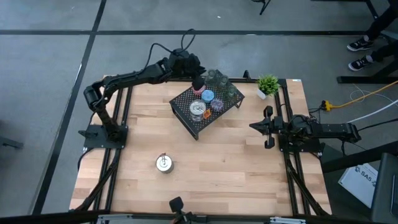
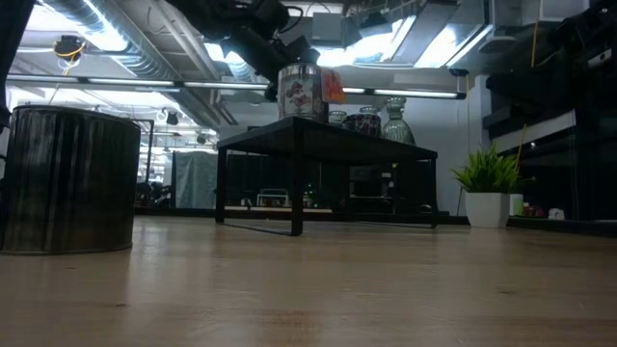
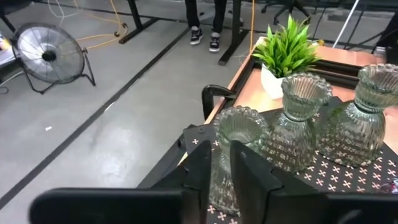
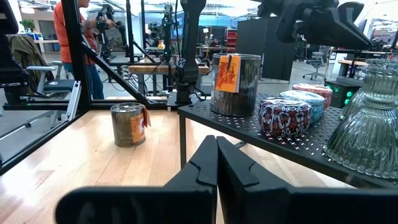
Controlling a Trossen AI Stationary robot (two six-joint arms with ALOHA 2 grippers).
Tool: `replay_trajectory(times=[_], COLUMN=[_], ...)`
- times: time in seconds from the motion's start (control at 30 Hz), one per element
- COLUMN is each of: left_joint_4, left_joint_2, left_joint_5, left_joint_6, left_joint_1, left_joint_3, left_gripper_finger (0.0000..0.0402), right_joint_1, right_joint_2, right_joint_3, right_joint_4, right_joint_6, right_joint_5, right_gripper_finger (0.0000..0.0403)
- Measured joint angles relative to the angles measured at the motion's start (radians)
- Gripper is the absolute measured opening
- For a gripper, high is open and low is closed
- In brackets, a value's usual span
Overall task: Pick & Place candle stick holders
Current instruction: Put the green glass candle holder on the shelf aligned with the green glass candle holders
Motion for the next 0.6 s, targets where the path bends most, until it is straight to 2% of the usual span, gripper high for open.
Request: replay_trajectory(times=[0.27,0.6], left_joint_4=[0.000,-0.017], left_joint_2=[0.000,0.002], left_joint_5=[0.030,0.060], left_joint_6=[0.000,-0.035], left_joint_1=[0.011,0.006], left_joint_3=[0.000,-0.042], left_gripper_finger=[0.0005,0.0002], right_joint_1=[0.000,0.000], right_joint_2=[0.000,0.000], right_joint_3=[0.000,0.000], right_joint_4=[0.000,0.000], right_joint_6=[0.000,0.000], right_joint_5=[0.000,0.000], right_gripper_finger=[0.0000,0.0000])
